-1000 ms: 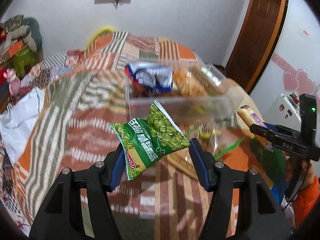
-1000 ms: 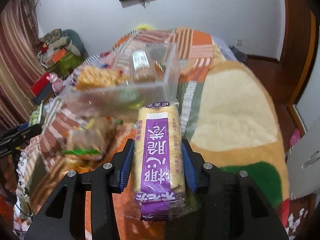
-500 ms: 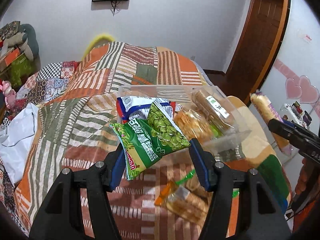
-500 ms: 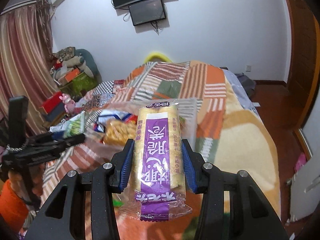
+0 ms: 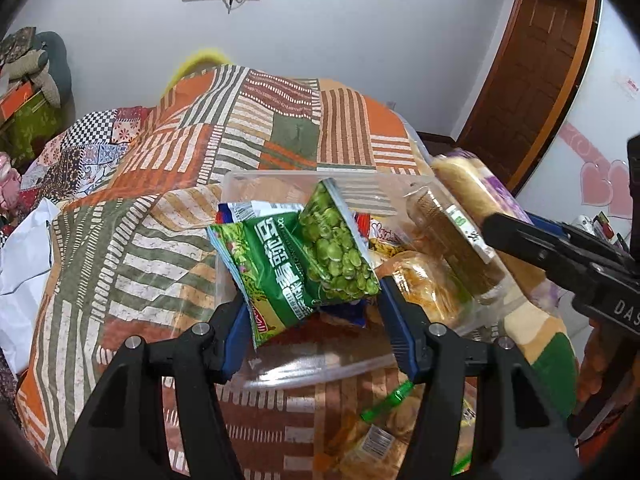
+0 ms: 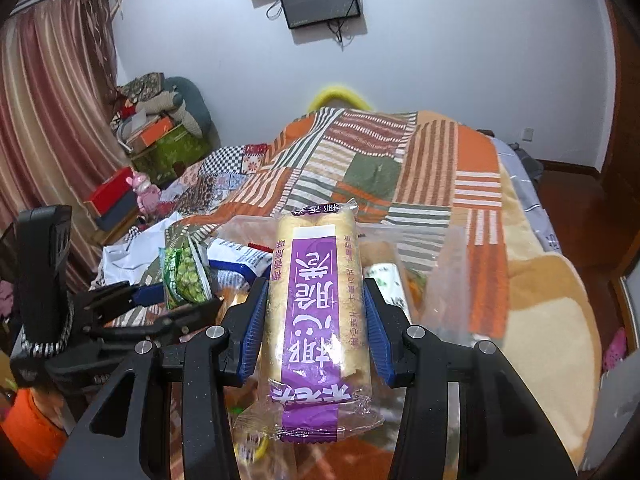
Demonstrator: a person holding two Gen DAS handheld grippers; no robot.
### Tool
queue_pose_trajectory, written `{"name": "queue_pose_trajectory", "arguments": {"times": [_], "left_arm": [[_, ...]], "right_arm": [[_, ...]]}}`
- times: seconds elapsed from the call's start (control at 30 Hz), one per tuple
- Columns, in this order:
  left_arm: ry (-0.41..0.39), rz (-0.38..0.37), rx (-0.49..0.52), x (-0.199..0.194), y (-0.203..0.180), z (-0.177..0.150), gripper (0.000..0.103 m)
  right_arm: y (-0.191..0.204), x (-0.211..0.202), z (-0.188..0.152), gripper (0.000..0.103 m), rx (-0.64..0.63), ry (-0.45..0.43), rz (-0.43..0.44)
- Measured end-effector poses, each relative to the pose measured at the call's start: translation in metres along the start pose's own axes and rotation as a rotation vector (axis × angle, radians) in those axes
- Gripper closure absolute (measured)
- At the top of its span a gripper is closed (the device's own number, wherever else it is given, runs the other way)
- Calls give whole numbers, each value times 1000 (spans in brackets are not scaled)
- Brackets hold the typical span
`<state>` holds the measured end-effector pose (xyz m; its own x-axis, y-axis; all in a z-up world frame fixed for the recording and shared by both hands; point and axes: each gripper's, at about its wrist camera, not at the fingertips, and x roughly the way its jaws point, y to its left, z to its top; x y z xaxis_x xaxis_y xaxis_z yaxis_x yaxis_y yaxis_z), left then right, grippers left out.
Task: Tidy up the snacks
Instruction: 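Carry the pea bag and cake roll into the clear box and release them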
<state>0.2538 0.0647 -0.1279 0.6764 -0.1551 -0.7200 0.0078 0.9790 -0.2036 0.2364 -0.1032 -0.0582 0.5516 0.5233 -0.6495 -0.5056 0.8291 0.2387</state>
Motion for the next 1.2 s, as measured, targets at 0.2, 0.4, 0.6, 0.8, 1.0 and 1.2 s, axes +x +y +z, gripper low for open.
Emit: {"name": "queue_pose_trajectory", "arguments": {"times": [0.2,0.4,0.6,0.8,1.0,1.2], "left_arm": [[16,12,6,6,6,-4,44],[30,31,74,4,0,-12,37],[32,47,74,-1,-3,-16,35],[-3,49,64,-24,-4,-19,28],[-39,51,57,-48,-6,-19,25],[-52,58,77,-66,-9,-36,18]], "right_arm": [[1,22,5,61,-2,44,-4],[2,27,0,58,-4,86,-13],[5,11,-2,56,-15,66,-13],[9,-17,-8,51,-31,28,5],[14,-35,-19,48,-46,17,32],[18,-42,-43,39,-53,37,43]]}}
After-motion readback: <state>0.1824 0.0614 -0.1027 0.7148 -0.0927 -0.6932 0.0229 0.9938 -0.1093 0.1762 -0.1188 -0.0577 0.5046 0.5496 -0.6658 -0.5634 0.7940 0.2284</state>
